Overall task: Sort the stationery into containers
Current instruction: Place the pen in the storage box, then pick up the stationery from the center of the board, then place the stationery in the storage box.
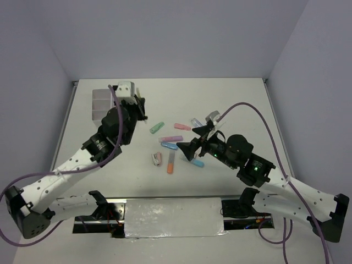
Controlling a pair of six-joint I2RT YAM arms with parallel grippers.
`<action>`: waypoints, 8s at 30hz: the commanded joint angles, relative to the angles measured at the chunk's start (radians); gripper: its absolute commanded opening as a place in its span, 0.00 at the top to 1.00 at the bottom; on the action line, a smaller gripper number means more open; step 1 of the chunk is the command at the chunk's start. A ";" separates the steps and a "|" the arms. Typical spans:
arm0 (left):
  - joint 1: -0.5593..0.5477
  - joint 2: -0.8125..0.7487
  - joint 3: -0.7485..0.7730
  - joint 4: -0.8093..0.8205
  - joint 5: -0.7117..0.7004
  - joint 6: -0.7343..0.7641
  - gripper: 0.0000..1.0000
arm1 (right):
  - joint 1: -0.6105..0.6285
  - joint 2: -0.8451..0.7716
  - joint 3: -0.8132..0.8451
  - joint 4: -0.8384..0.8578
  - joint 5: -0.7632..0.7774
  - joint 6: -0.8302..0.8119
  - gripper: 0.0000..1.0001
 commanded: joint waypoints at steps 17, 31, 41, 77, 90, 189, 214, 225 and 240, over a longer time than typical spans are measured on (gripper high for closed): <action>0.597 0.590 0.063 0.886 0.189 0.220 1.00 | -0.018 -0.128 -0.138 0.113 -0.149 0.070 0.00; 0.676 0.817 0.060 1.091 0.246 0.189 1.00 | -0.020 -0.065 -0.158 0.228 -0.250 0.079 0.00; 0.691 0.872 0.036 1.107 0.257 0.177 0.66 | -0.020 0.002 -0.138 0.254 -0.267 0.068 0.00; 0.225 -0.111 -0.065 -0.537 0.415 -0.259 0.01 | -0.196 0.312 0.034 -0.291 0.071 0.263 0.00; 0.225 -0.295 -0.182 -0.653 0.334 -0.135 0.01 | -0.198 0.386 0.026 -0.345 -0.141 0.085 0.03; 0.190 -0.177 -0.380 0.035 1.292 -0.458 0.92 | 0.296 0.167 0.120 -0.279 0.094 -0.215 1.00; 0.190 -0.156 0.078 -0.543 0.345 -0.198 1.00 | 0.186 -0.159 -0.032 -0.271 0.229 -0.018 0.00; 0.617 0.344 0.503 -0.641 -0.030 -0.237 1.00 | 0.186 -0.048 0.006 -0.219 0.216 0.058 0.00; 0.811 0.848 0.813 -0.527 -0.004 -0.273 1.00 | 0.183 -0.073 0.044 -0.274 0.180 -0.007 0.00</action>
